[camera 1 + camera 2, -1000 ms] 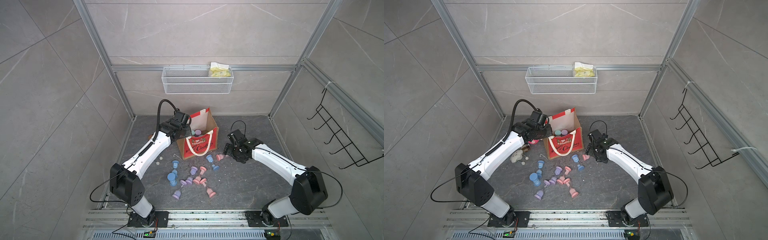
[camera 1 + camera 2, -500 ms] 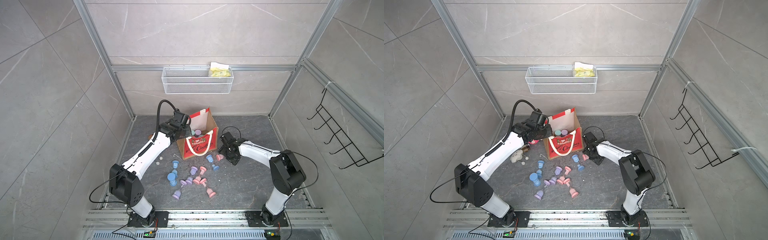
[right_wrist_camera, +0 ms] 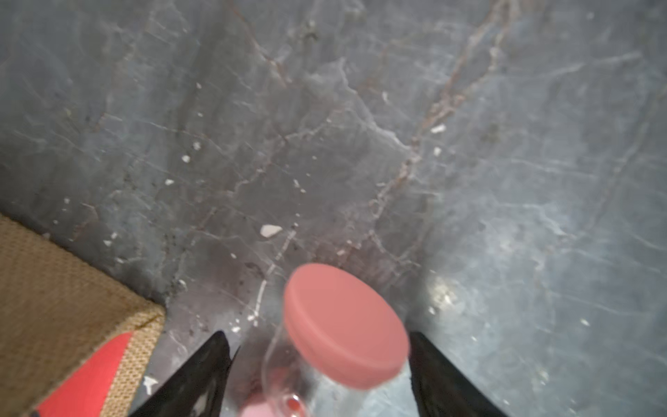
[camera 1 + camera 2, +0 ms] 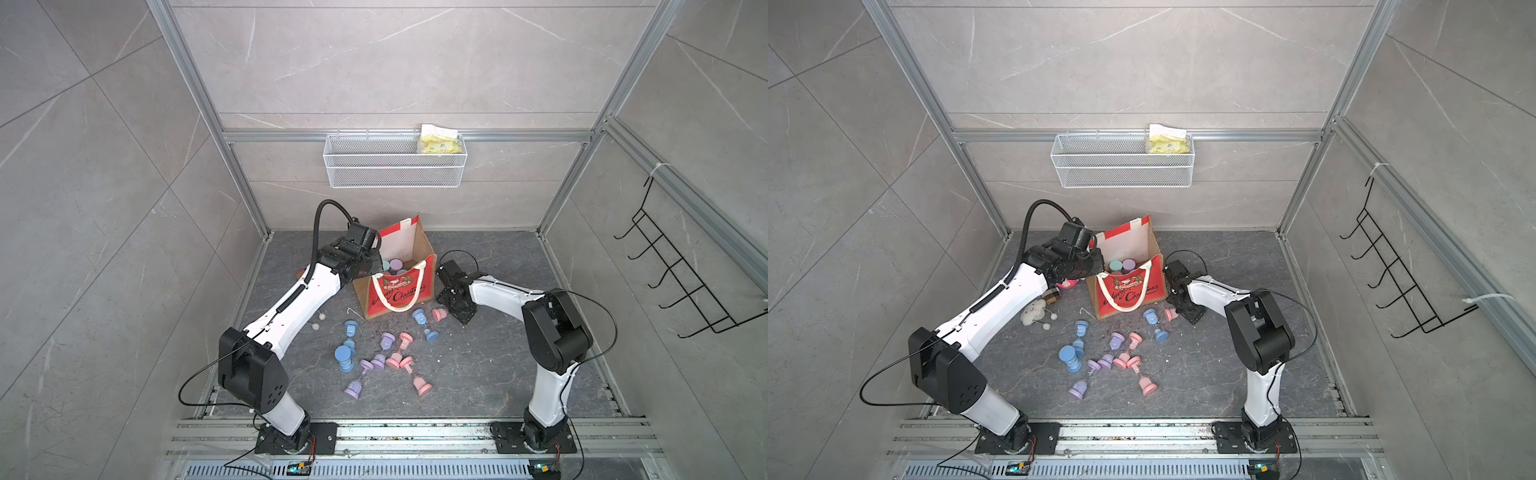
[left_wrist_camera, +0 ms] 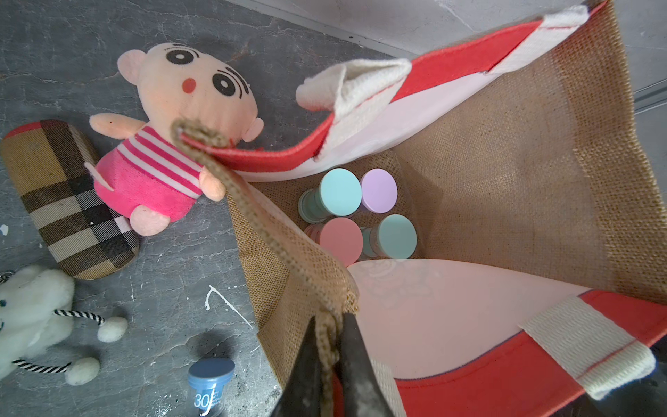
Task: Put the hourglass into the canvas bag
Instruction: Pick up the hourglass from the center of the board.
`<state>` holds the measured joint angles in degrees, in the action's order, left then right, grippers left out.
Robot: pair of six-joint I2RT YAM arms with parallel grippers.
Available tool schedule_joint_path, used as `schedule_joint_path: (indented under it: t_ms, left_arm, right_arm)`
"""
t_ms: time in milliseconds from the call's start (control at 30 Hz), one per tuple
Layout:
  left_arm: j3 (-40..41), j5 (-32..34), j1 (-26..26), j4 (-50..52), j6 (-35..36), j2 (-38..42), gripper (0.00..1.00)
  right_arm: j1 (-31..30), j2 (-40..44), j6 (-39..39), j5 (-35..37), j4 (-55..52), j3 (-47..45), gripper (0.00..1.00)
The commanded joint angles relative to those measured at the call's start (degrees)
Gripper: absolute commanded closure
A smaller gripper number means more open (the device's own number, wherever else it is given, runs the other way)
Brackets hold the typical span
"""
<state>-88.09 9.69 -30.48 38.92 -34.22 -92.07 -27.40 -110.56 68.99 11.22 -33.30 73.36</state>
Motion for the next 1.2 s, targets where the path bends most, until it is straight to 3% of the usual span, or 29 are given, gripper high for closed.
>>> schedule_joint_path:
  t_ms: [0, 333, 1167]
  left_arm:
    - [-1.78, -2.78, 0.24, -3.09, 1.36, 2.03, 1.00]
    - [-1.84, -5.20, 0.18, -2.80, 3.26, 2.60, 1.00]
    - [-0.49, -8.95, 0.30, -3.60, 4.68, 3.05, 1.00]
  right_arm:
    - [0.06, -1.99, -0.40, 1.68, -1.93, 1.60, 0.24]
    - [0.11, -2.08, -1.85, 3.07, -3.78, 0.69, 0.32]
    - [1.35, 3.41, -9.06, 1.11, 0.63, -4.46, 0.69]
